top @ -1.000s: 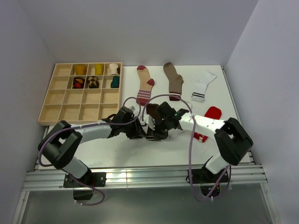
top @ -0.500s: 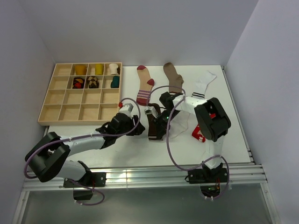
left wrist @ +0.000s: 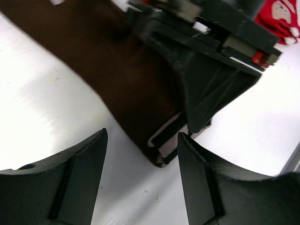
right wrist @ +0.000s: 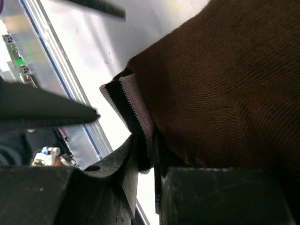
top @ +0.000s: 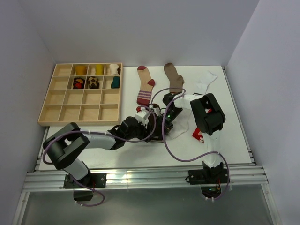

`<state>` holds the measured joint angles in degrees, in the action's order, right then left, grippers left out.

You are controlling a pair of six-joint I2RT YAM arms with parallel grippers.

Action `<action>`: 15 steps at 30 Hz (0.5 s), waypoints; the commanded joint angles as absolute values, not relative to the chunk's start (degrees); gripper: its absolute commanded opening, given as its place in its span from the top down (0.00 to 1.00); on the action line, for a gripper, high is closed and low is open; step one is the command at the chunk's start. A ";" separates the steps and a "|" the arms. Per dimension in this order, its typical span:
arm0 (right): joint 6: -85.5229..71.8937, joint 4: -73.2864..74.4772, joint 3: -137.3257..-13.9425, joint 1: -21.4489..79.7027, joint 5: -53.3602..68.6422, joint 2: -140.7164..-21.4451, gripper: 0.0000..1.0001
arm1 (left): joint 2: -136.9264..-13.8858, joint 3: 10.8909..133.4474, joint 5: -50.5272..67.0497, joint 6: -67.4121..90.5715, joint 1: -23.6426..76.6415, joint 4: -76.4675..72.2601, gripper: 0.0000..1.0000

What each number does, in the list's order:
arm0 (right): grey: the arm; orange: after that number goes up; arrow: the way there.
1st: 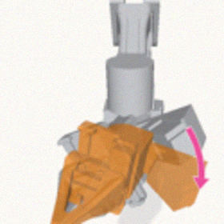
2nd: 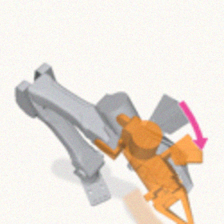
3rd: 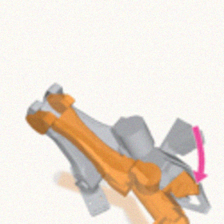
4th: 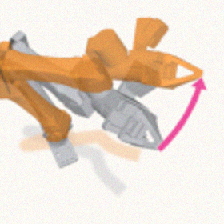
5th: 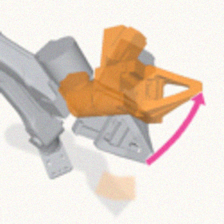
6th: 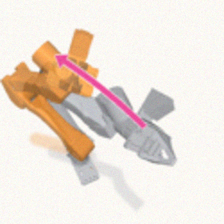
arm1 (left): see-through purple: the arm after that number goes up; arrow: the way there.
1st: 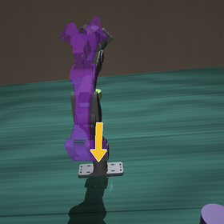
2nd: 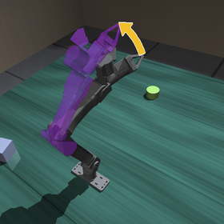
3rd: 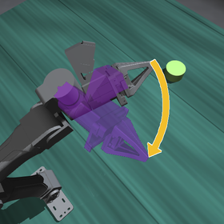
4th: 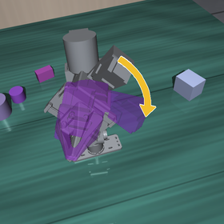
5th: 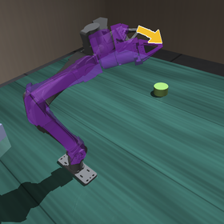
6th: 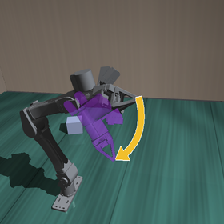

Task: Roll the socks
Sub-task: Roll the sock at the center of the board.

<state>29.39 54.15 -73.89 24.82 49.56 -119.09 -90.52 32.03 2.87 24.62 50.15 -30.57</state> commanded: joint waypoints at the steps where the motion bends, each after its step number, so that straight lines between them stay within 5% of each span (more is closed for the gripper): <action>1: 27.34 52.73 -75.24 24.43 46.50 -119.44 0.89 | -91.75 35.41 5.98 21.88 51.32 -34.81 0.33; 15: 26.54 51.68 -75.76 24.34 44.48 -118.92 0.89 | -96.85 35.16 8.61 25.40 52.21 -35.16 0.48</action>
<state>26.39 54.02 -74.06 24.80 48.45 -119.09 -96.84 35.46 6.57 24.38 51.90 -32.32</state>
